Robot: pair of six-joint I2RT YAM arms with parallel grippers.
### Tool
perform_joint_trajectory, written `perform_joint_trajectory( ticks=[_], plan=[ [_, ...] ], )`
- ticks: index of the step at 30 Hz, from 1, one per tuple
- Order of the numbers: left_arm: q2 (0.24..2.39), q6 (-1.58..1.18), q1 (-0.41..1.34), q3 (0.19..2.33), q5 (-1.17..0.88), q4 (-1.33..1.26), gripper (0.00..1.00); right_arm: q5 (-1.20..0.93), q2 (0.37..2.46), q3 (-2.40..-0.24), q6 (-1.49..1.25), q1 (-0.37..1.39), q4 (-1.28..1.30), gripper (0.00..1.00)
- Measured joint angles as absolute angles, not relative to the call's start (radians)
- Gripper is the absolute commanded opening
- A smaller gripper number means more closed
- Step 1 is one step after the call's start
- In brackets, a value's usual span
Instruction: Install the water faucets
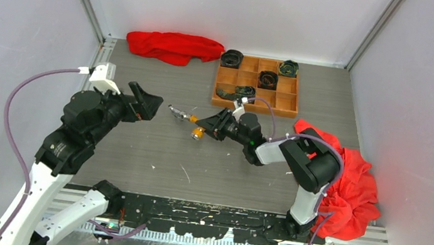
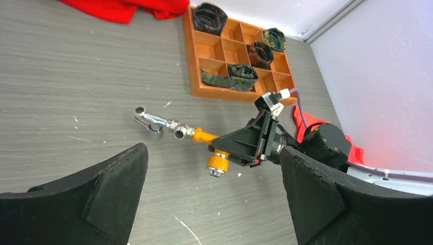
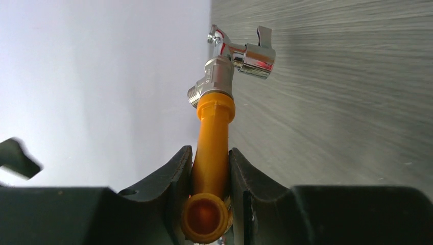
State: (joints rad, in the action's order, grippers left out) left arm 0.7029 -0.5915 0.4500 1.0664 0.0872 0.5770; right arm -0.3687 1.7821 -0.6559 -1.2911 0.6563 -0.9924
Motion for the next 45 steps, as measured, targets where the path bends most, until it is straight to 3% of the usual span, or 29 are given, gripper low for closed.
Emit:
perform_joint_trajectory(
  ticks=[4,6,7,11,16,18,27,32,40,45],
  plan=[
    [0.645,-0.52,0.45,1.042,0.109,0.545,1.0,-0.376,1.867,-0.709,-1.246,0.644,-0.922,0.75],
    [0.612,-0.493,0.45,1.02,0.115,0.519,1.0,-0.375,1.871,-0.723,-1.219,0.64,-0.876,0.96],
    [0.6,-0.485,0.45,1.013,0.117,0.509,0.99,-0.368,1.868,-0.733,-1.194,0.639,-0.847,0.99],
    [0.586,-0.45,0.45,1.008,0.132,0.48,0.94,-0.312,1.807,-0.754,-1.083,0.638,-0.693,1.0],
    [0.595,-0.413,0.45,1.008,0.131,0.462,0.61,-0.179,1.612,-0.766,-0.895,0.638,-0.441,1.0],
    [0.595,-0.406,0.45,1.008,0.131,0.459,0.58,-0.119,1.518,-0.772,-0.82,0.638,-0.354,1.0],
    [0.595,-0.39,0.45,0.995,0.122,0.437,0.79,0.164,1.159,-0.872,-0.466,0.638,-0.021,1.0],
    [0.596,-0.394,0.45,0.993,0.111,0.434,0.99,0.33,1.072,-0.971,-0.359,0.638,0.127,1.0],
    [0.627,-0.408,0.45,0.992,0.141,0.44,1.0,0.646,1.064,-1.179,-0.281,0.638,0.337,1.0],
    [0.66,-0.409,0.45,0.992,0.18,0.46,1.0,0.785,1.046,-1.2,-0.219,0.638,0.357,1.0]
  ],
)
